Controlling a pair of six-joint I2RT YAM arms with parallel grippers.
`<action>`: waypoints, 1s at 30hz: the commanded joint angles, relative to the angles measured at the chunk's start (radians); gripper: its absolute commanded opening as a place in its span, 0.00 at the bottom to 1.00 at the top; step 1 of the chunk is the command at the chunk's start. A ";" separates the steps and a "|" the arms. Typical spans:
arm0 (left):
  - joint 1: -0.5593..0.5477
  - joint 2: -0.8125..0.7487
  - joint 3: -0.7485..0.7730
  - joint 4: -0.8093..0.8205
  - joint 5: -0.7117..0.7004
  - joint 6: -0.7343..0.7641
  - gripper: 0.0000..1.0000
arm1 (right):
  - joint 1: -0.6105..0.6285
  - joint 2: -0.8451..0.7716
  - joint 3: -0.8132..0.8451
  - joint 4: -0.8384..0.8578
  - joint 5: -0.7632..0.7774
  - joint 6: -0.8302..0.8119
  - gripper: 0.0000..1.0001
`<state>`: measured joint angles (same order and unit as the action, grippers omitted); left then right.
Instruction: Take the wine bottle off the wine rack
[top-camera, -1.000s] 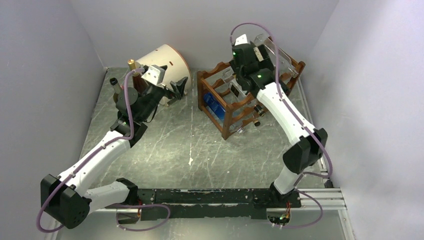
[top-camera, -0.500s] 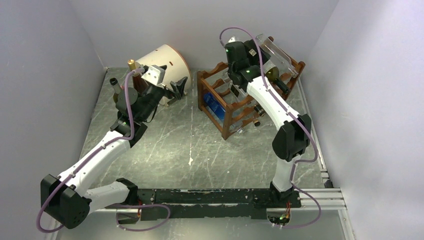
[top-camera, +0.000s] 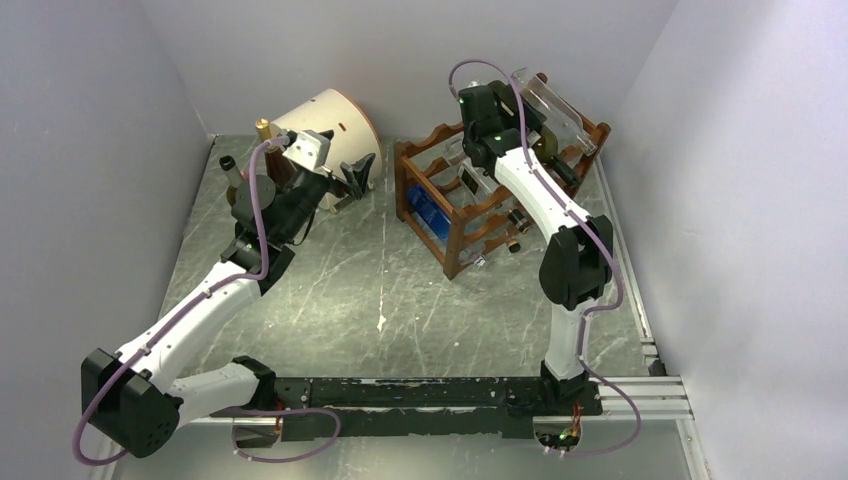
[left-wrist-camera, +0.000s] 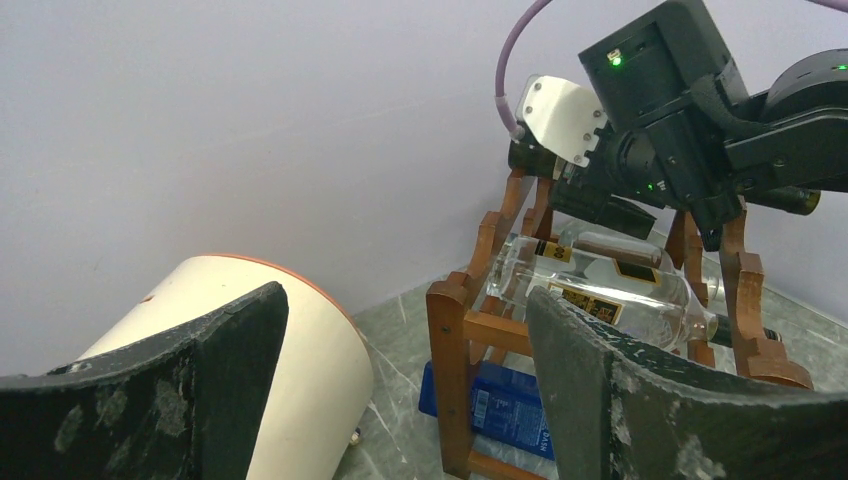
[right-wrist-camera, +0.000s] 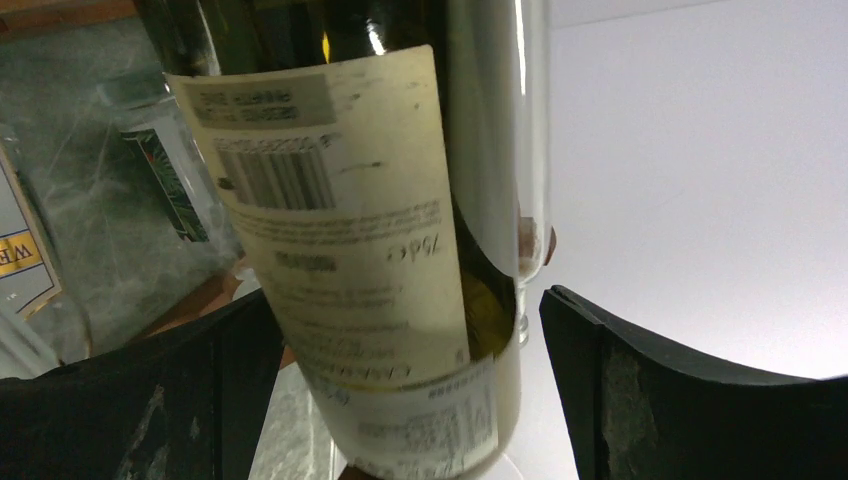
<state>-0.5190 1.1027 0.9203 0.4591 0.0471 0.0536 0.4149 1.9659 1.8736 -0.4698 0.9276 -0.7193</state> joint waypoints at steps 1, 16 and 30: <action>-0.004 -0.005 -0.005 0.029 -0.010 0.002 0.92 | -0.029 0.021 0.041 0.011 -0.008 0.004 1.00; -0.003 0.003 -0.003 0.028 -0.008 0.002 0.92 | -0.021 0.015 0.076 -0.057 -0.071 0.072 0.69; -0.004 0.012 -0.001 0.027 -0.004 -0.001 0.92 | 0.050 -0.143 0.045 0.020 -0.126 0.087 0.24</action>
<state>-0.5190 1.1122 0.9203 0.4591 0.0475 0.0528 0.4412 1.9251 1.9034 -0.5278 0.8330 -0.6781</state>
